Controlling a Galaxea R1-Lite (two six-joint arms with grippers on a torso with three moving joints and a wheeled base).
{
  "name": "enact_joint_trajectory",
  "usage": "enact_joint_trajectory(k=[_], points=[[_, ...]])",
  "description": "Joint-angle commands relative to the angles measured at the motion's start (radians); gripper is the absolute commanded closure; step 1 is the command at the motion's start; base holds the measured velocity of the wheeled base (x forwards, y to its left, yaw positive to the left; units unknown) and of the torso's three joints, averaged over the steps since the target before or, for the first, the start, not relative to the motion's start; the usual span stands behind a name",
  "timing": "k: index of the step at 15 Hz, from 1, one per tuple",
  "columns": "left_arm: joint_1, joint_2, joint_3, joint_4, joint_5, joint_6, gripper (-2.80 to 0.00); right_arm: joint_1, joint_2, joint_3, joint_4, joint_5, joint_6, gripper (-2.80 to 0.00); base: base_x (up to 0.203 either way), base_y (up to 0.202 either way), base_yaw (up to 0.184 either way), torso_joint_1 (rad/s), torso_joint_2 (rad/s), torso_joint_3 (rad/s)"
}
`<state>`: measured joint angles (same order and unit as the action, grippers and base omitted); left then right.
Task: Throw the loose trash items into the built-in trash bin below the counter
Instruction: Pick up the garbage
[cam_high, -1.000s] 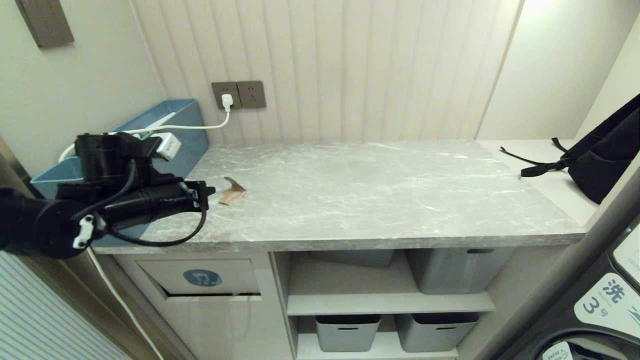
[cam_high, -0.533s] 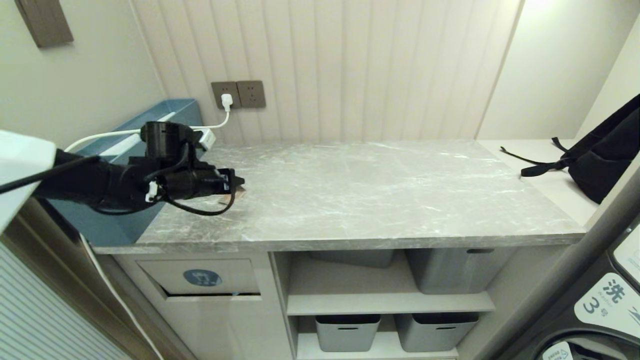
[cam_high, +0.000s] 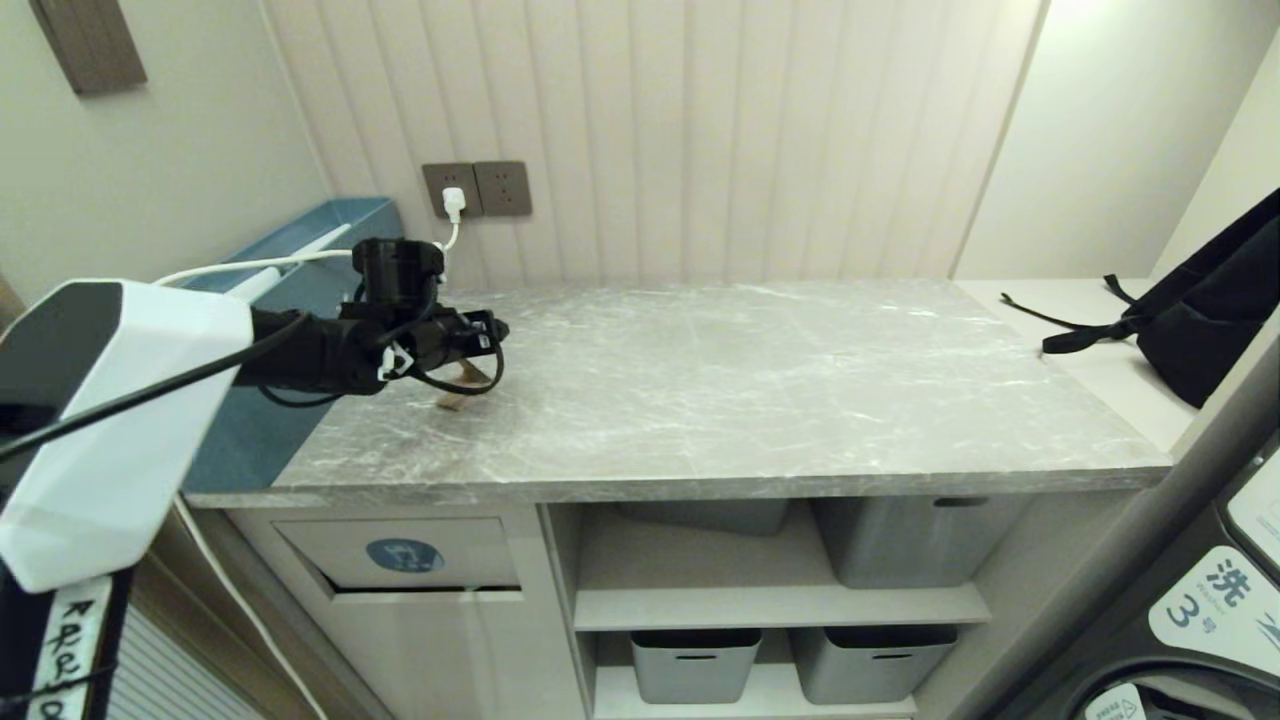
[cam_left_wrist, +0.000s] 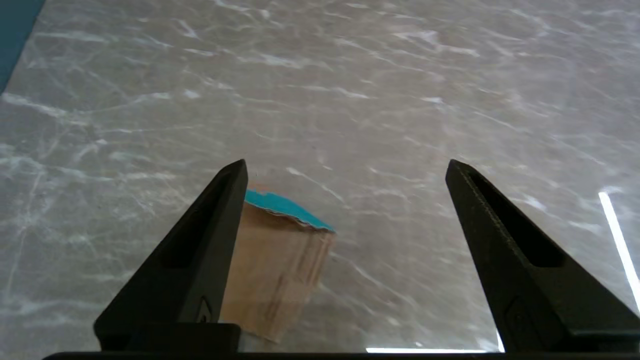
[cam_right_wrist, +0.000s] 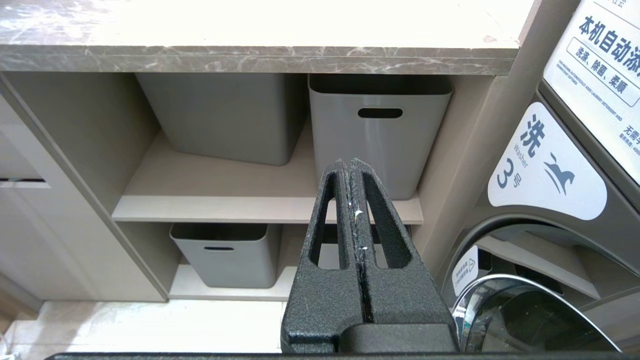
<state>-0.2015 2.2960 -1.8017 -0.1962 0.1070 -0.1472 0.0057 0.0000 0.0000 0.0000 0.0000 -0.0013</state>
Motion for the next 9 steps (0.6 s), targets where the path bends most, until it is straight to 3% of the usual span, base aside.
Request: enact_joint_trajectory(k=[1,9], points=[[-0.003,0.046,-0.023,-0.002,0.020,0.001,-2.80,0.000,-0.002,0.000,0.000,0.000,0.000,0.00,0.000,0.000,0.000,0.000,0.00,0.000],[-0.003,0.124,-0.075,-0.005,0.148,-0.003,-2.80,0.000,-0.002,0.000,0.000,0.000,0.000,0.00,0.000,0.000,0.000,0.000,0.00,0.000]])
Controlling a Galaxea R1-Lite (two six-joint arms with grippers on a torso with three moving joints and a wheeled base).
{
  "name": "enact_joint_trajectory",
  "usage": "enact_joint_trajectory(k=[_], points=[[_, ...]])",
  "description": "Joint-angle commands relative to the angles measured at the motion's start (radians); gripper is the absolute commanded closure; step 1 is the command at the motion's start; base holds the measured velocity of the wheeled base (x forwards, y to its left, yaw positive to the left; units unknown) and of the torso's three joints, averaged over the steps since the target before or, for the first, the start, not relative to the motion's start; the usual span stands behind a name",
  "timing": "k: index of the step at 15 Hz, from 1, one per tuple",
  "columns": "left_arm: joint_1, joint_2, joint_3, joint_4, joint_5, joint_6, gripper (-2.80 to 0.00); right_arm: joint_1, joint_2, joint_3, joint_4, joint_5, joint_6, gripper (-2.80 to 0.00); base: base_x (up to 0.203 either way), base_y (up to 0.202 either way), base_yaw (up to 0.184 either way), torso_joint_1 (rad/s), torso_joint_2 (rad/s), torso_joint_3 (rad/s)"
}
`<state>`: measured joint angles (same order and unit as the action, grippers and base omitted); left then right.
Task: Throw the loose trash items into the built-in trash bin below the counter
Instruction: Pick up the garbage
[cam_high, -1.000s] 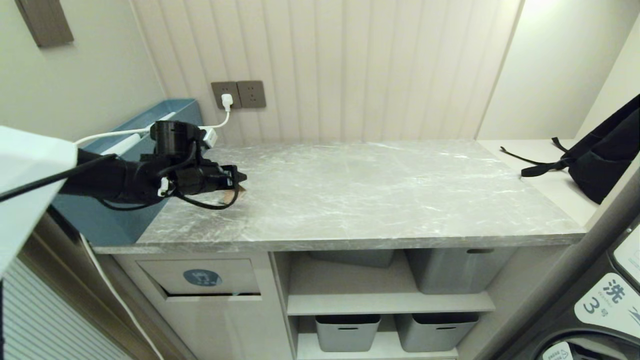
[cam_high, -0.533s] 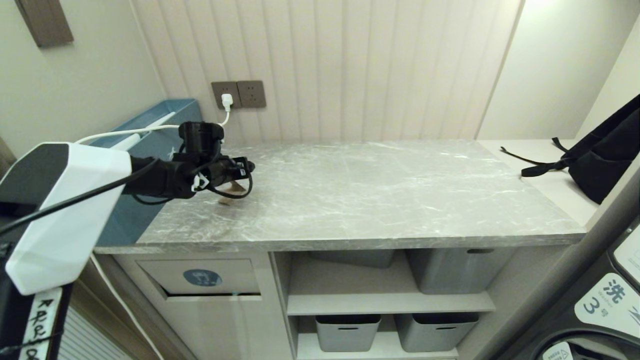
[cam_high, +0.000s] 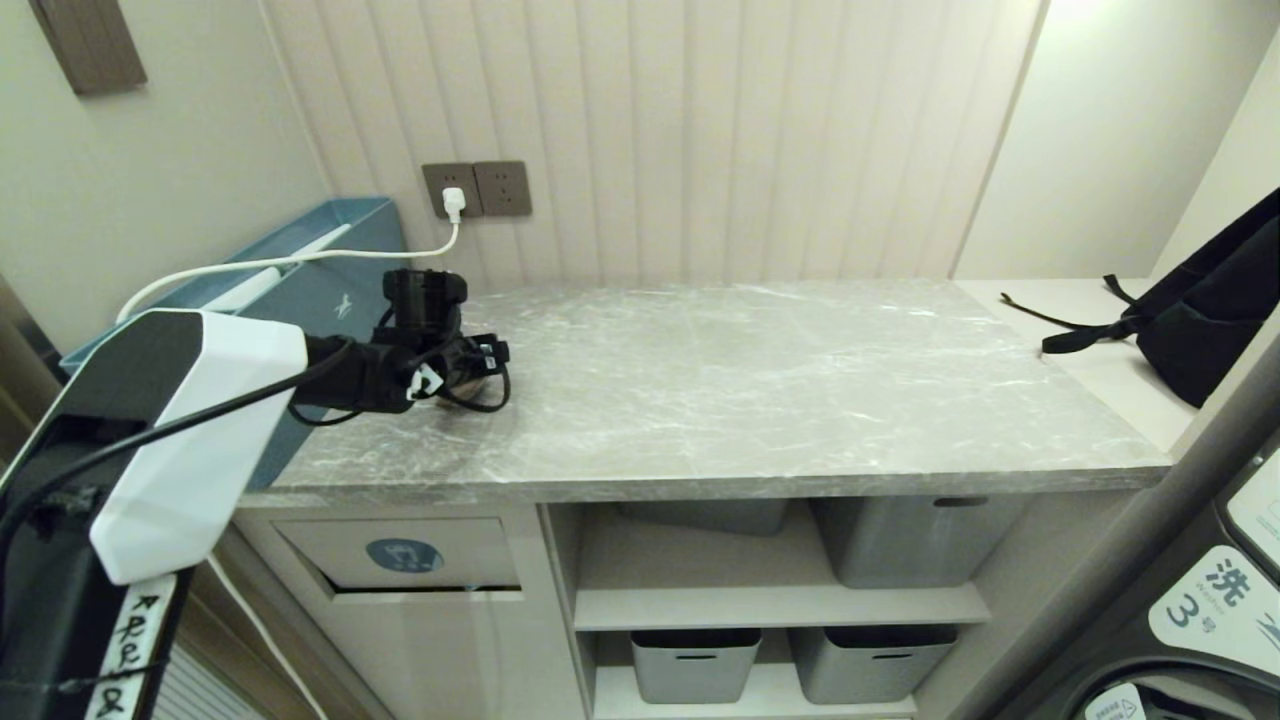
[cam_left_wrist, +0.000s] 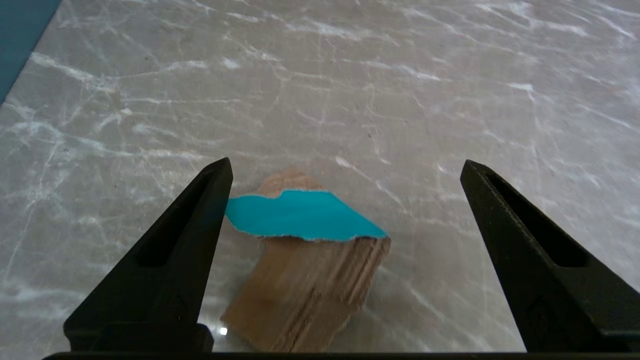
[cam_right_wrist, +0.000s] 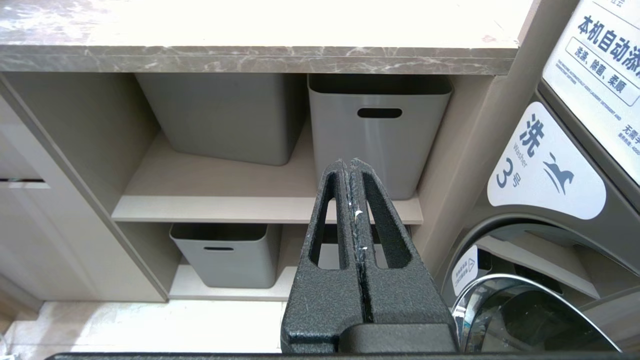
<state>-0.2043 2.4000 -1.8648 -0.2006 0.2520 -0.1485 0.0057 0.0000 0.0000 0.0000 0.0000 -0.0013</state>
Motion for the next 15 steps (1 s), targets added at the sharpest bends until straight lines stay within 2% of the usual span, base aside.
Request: enact_joint_trajectory(k=[1,3,6,8,10,12,14,15], points=[[-0.001,0.036,-0.044,-0.011,0.019,0.000,-2.80,0.000,-0.002,0.000,0.000,0.000,0.000,0.00,0.000,0.000,0.000,0.000,0.00,0.000],[-0.015,0.060,-0.059,-0.063,0.048,0.003,-2.80,0.000,-0.002,0.000,0.000,0.000,0.000,0.00,0.000,0.000,0.000,0.000,0.00,0.000],[-0.025,0.056,-0.059,-0.075,0.083,0.011,-2.80,0.000,-0.002,0.000,0.000,0.000,0.000,0.00,0.000,0.000,0.000,0.000,0.00,0.000],[-0.043,0.034,-0.051,-0.115,0.140,0.063,-2.80,0.000,-0.002,0.000,0.000,0.000,0.000,0.00,0.000,0.000,0.000,0.000,0.00,0.000],[-0.075,0.000,-0.005,-0.158,0.282,0.085,-2.80,0.000,-0.002,0.000,0.000,0.000,0.000,0.00,0.000,0.000,0.000,0.000,0.00,0.000],[-0.097,-0.027,0.088,-0.208,0.407,0.109,-2.80,0.000,-0.002,0.000,0.000,0.000,0.000,0.00,0.000,0.000,0.000,0.000,0.00,0.000],[-0.108,-0.026,0.190,-0.329,0.498,0.115,-2.80,0.000,-0.002,0.000,0.000,0.000,0.000,0.00,0.000,0.000,0.000,0.000,0.00,0.000],[-0.116,-0.008,0.199,-0.351,0.516,0.113,-2.80,0.000,-0.002,0.000,0.000,0.000,0.000,0.00,0.000,0.000,0.000,0.000,0.00,0.000]])
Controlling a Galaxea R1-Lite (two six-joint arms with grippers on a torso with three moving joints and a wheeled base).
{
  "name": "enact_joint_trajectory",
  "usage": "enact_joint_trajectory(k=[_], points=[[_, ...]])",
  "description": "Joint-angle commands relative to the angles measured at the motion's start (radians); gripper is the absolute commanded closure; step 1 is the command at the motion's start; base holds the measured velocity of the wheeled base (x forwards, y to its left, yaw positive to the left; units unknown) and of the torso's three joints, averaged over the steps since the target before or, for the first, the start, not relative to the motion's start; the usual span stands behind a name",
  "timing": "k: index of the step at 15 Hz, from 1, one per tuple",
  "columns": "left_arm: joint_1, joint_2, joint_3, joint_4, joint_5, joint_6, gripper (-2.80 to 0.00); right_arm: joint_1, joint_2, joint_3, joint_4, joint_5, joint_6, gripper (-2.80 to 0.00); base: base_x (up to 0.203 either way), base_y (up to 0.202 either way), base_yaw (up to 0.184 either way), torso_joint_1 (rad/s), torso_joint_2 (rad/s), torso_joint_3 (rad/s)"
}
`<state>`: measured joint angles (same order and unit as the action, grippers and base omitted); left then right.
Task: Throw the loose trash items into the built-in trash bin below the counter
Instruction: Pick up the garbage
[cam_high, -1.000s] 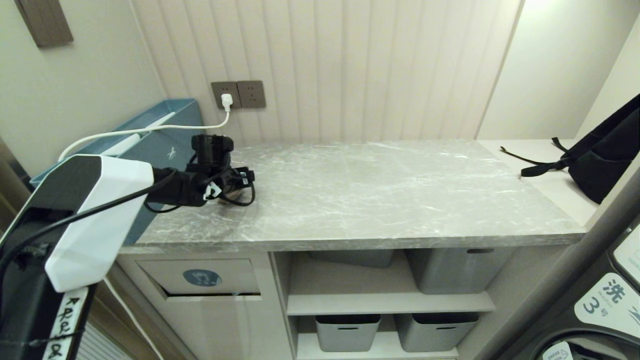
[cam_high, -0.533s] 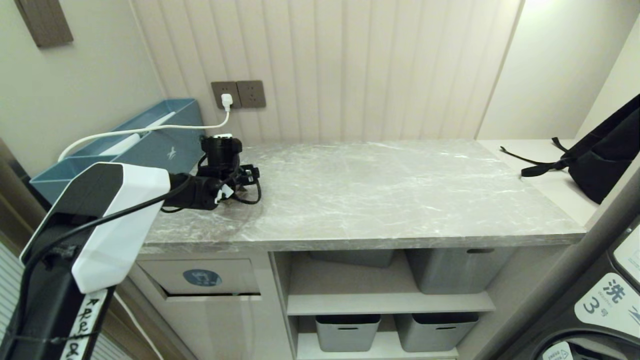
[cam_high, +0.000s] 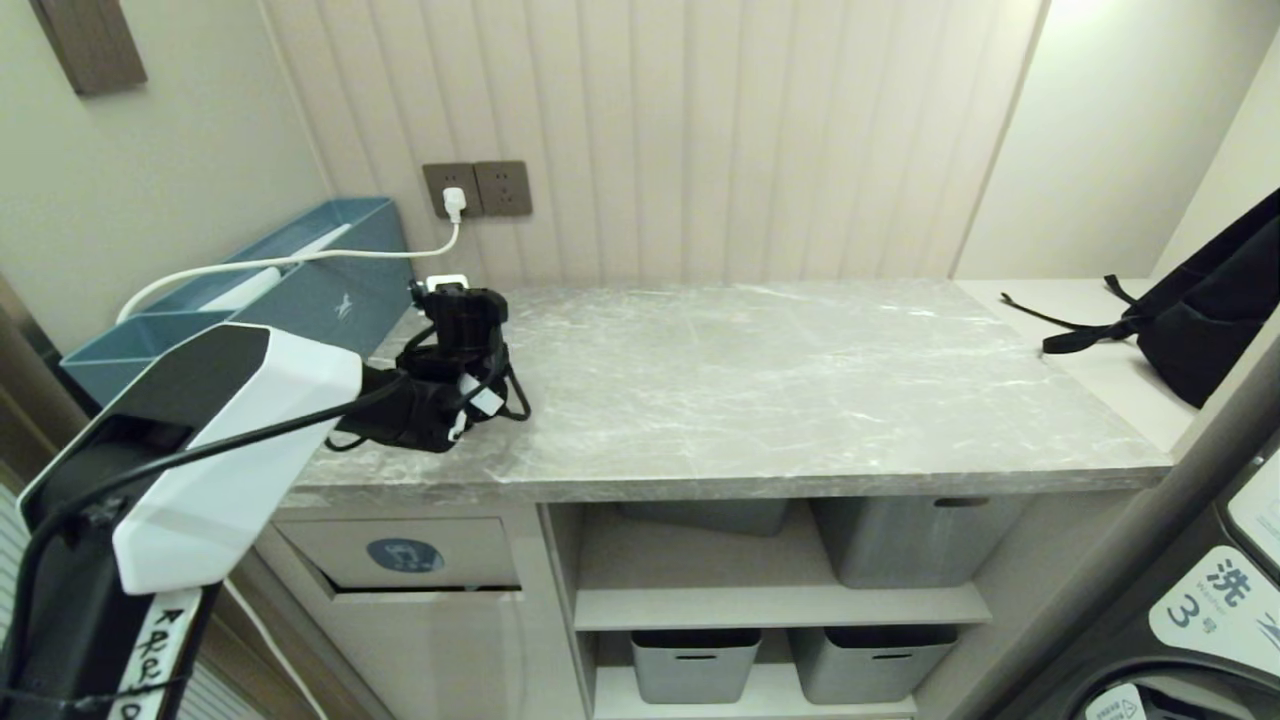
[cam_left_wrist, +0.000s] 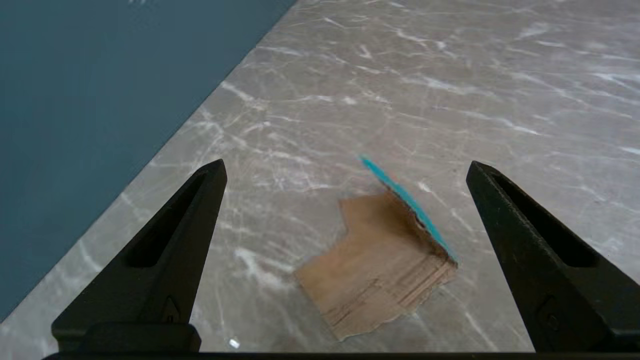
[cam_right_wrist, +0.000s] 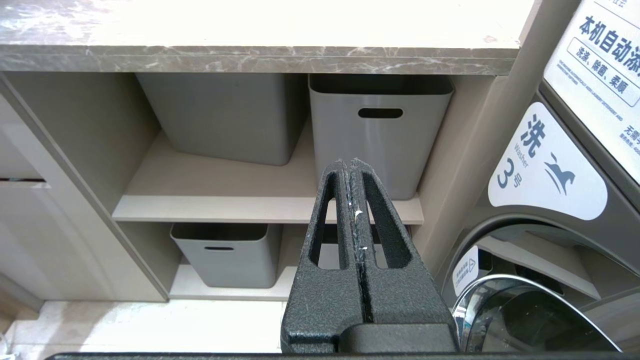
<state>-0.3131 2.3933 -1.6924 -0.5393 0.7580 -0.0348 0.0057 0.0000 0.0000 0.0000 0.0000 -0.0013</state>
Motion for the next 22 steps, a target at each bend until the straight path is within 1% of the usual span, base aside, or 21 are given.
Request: enact_joint_trajectory(k=[1,2,3,4,5,6,9,11,13,14,15,18,20,22], points=[[-0.011,0.018,0.005,-0.017,0.010,-0.004,-2.80,0.000,-0.002,0.000,0.000,0.000,0.000,0.00,0.000,0.000,0.000,0.000,0.00,0.000],[-0.011,0.034,-0.020,-0.018,0.003,-0.017,-2.80,0.000,-0.002,0.000,0.000,0.000,0.000,0.00,0.000,0.000,0.000,0.000,0.00,0.000],[-0.009,0.056,-0.046,-0.015,-0.045,-0.045,-2.80,0.000,-0.002,0.000,0.000,0.000,0.000,0.00,0.000,0.000,0.000,0.000,0.00,0.000],[-0.004,0.070,-0.055,-0.013,-0.123,-0.062,-2.80,0.000,-0.002,0.000,0.000,0.000,0.000,0.00,0.000,0.000,0.000,0.000,0.00,0.000],[0.001,0.080,-0.060,-0.012,-0.178,-0.067,-2.80,0.000,-0.002,0.000,0.000,0.000,0.000,0.00,0.000,0.000,0.000,0.000,0.00,0.000],[0.008,0.086,-0.064,-0.012,-0.205,-0.069,-2.80,0.000,-0.002,0.000,0.000,0.000,0.000,0.00,0.000,0.000,0.000,0.000,0.00,0.000],[0.028,0.103,-0.075,-0.011,-0.212,-0.073,-2.80,0.000,-0.002,0.000,0.000,0.000,0.000,0.00,0.000,0.000,0.000,0.000,0.00,0.000],[0.036,0.121,-0.117,-0.001,-0.253,-0.077,-2.80,0.000,-0.002,0.000,0.000,0.000,0.000,0.00,0.000,0.000,0.000,0.000,0.00,0.000],[0.057,0.132,-0.122,0.004,-0.283,-0.080,-2.80,0.000,-0.002,0.000,0.000,0.000,0.000,0.00,0.000,0.000,0.000,0.000,0.00,0.000],[0.062,0.134,-0.122,0.004,-0.311,-0.086,-2.80,0.000,-0.002,0.000,0.000,0.000,0.000,0.00,0.000,0.000,0.000,0.000,0.00,0.000],[0.065,0.135,-0.122,0.004,-0.333,-0.094,0.00,0.000,-0.002,0.000,0.000,0.000,0.000,0.00,0.000,0.000,0.000,0.000,0.00,0.000],[0.072,0.133,-0.121,0.004,-0.358,-0.100,0.00,0.000,-0.002,0.000,0.000,0.000,0.000,0.00,0.000,0.000,0.000,0.000,0.00,0.000],[0.074,0.123,-0.114,0.001,-0.414,-0.103,0.00,0.000,-0.002,0.000,0.000,0.000,0.000,0.00,0.000,0.000,0.000,0.000,0.00,0.000],[0.074,0.113,-0.110,0.001,-0.429,-0.117,0.00,0.000,-0.002,0.000,0.000,0.000,0.000,0.00,0.000,0.000,0.000,0.000,0.00,0.000]])
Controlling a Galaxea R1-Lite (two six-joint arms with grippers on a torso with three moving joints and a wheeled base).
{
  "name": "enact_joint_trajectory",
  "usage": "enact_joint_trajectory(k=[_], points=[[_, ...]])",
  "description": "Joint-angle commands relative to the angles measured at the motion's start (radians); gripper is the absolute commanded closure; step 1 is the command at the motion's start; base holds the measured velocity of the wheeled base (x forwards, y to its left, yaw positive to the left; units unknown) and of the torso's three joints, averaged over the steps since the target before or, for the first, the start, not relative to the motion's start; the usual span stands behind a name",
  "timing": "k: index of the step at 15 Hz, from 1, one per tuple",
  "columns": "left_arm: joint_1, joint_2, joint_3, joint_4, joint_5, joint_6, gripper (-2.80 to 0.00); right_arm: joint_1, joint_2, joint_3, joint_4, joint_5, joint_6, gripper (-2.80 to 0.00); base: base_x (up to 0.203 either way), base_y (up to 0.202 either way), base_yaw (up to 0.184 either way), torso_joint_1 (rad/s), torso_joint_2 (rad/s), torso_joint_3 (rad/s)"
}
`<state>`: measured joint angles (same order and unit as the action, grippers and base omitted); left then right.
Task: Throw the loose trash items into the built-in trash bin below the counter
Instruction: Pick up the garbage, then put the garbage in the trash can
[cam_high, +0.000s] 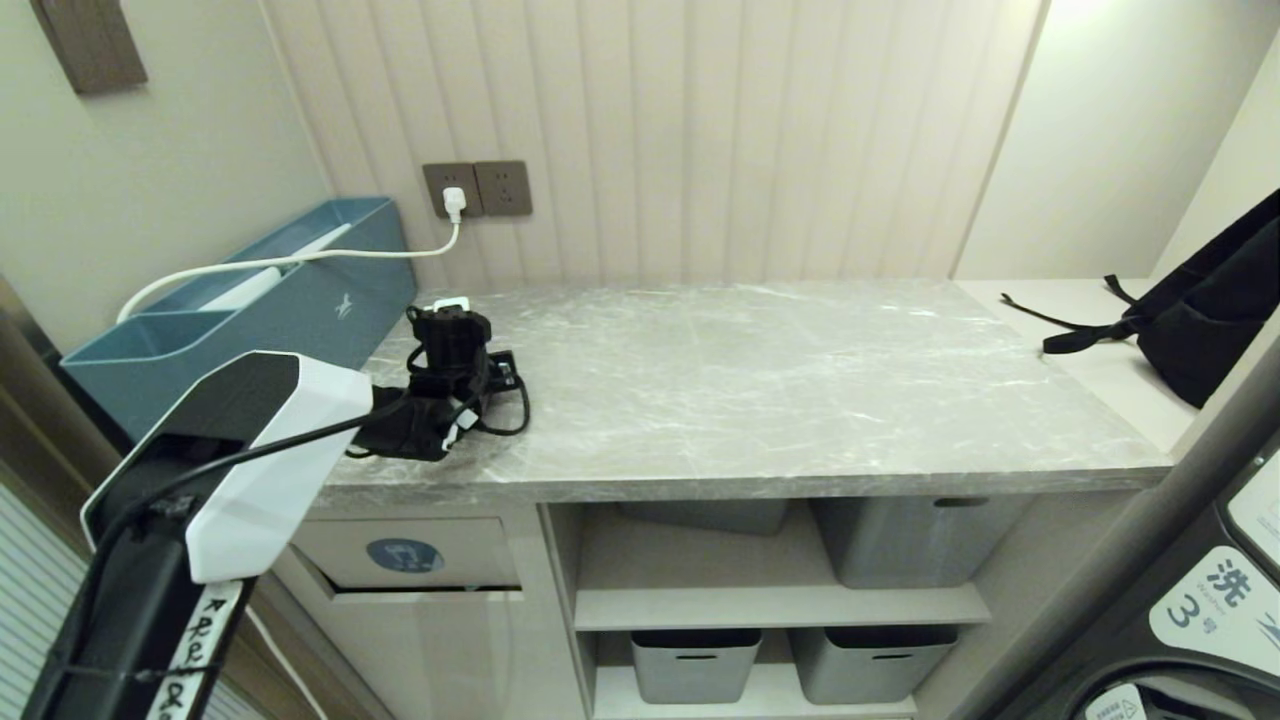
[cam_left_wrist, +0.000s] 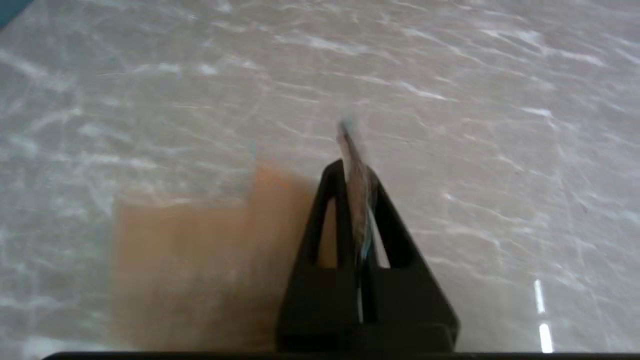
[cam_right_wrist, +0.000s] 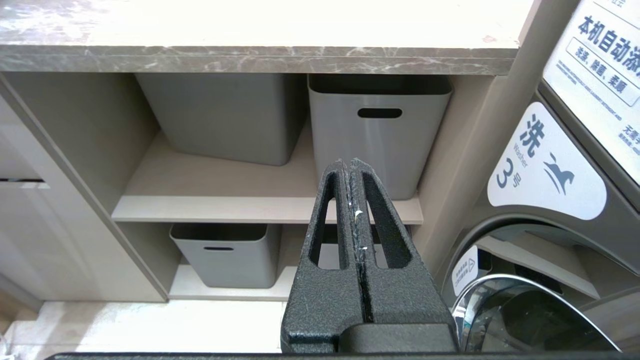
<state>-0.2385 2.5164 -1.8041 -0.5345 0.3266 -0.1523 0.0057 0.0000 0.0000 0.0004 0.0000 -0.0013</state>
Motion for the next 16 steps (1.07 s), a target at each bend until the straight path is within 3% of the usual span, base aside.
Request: enact_joint_trajectory(k=[1,4,6,8,12,14,16], points=[[-0.001,-0.022,0.005,-0.004,0.001,-0.002,0.00,0.000,-0.002,0.000,0.000,0.000,0.000,0.00,0.000,0.000,0.000,0.000,0.00,0.000],[0.000,-0.068,0.048,-0.003,-0.008,-0.006,0.00,0.000,-0.002,0.000,0.000,0.000,0.000,0.00,0.000,0.000,0.000,0.000,0.00,0.000],[-0.009,-0.151,0.141,-0.001,-0.030,-0.009,0.00,0.000,-0.002,0.000,0.000,0.000,0.000,0.00,0.000,0.000,0.000,0.000,0.00,0.000],[-0.041,-0.308,0.309,-0.006,-0.070,-0.033,0.00,0.000,-0.002,0.000,0.000,0.000,0.000,0.00,0.000,0.000,0.000,0.000,0.00,0.000],[-0.089,-0.771,0.751,-0.015,-0.172,-0.096,0.00,0.000,-0.002,0.000,0.000,0.000,0.000,0.00,0.000,0.000,0.000,0.000,0.00,0.000],[-0.099,-1.023,1.003,-0.017,-0.209,-0.092,0.00,0.000,-0.002,0.000,0.000,0.000,0.000,0.00,0.000,0.000,0.000,0.000,0.00,0.000],[-0.096,-1.236,1.186,-0.016,-0.231,-0.064,0.00,0.000,-0.002,0.000,0.000,0.000,0.000,0.00,0.000,0.000,0.000,0.000,0.00,0.000]])
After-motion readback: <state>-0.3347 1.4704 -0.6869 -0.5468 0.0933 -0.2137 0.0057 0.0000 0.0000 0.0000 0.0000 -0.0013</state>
